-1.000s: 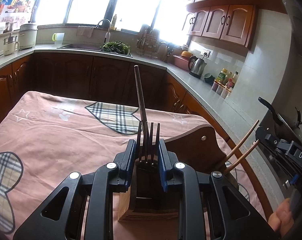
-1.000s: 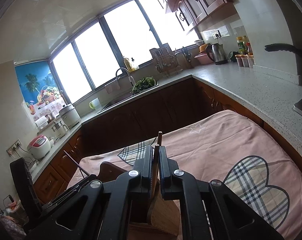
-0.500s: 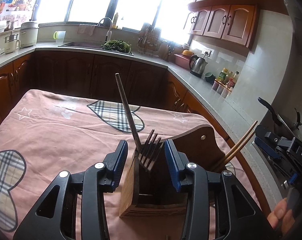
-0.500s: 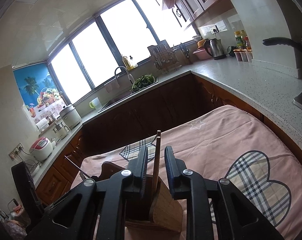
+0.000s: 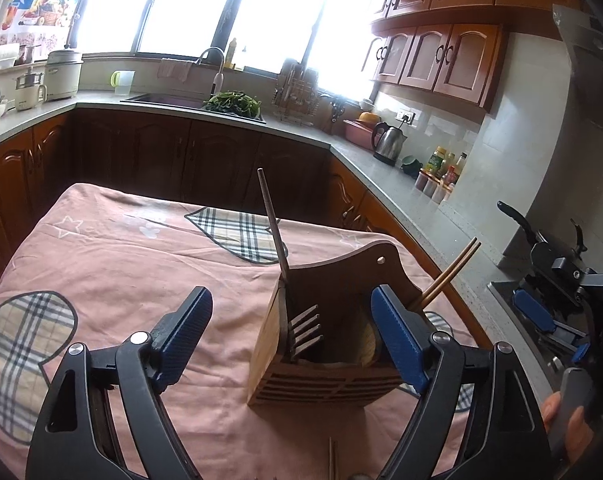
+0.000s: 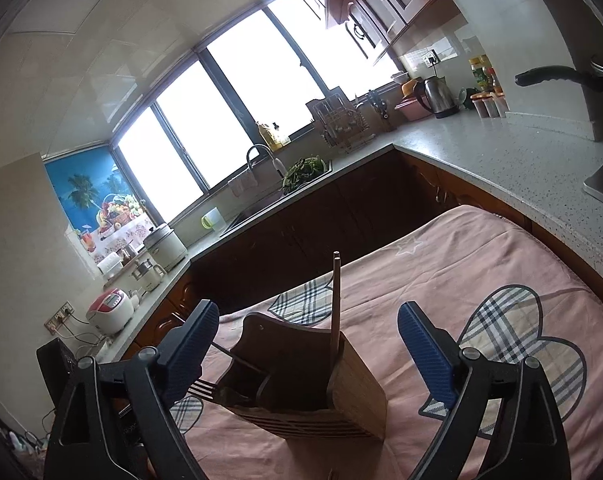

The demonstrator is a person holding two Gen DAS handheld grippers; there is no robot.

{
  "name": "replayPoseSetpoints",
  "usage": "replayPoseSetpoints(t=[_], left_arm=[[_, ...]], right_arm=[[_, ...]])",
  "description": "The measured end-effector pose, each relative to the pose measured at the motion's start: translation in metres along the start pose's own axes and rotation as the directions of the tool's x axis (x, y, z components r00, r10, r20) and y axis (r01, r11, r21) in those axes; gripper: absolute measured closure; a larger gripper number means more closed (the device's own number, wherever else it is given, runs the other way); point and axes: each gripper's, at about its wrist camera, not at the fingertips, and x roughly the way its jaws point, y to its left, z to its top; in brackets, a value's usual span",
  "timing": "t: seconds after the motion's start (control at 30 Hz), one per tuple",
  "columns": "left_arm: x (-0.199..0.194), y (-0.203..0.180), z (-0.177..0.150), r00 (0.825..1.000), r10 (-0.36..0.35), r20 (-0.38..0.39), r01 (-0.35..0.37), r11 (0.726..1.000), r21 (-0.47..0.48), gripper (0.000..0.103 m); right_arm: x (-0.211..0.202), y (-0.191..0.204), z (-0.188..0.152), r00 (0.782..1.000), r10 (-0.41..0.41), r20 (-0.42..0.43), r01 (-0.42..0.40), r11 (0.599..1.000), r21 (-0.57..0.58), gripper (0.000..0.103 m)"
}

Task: Organize utensils
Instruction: 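Move both open tools back from the holder toward the remaining utensils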

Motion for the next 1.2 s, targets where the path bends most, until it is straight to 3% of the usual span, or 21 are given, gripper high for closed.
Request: replayPoseSetpoints(t=[0.3, 0.7, 1.2], left_arm=[[-0.047, 0.017, -0.016, 1.0, 0.005, 0.017, -0.005, 1.0, -0.031, 0.014], [-0.106, 0.035, -0.058, 0.998, 0.044, -0.033, -0.046, 0.997, -0.057, 0.014], [-0.136, 0.055, -0.11, 0.99, 0.097, -0.101, -0.106, 0.991, -0.082, 0.014]], right_arm=[[-0.035, 0.003, -0.013, 1.0, 0.019, 0.003, -0.019, 1.0, 0.024, 0.007], [-0.084, 0.008, -0.049, 0.999, -0.007, -0.043, 0.008, 1.0, 0.012, 0.007], [-0.111, 0.006, -0.114, 0.987, -0.034, -0.157, 0.032, 0.999, -0.016, 0.007]])
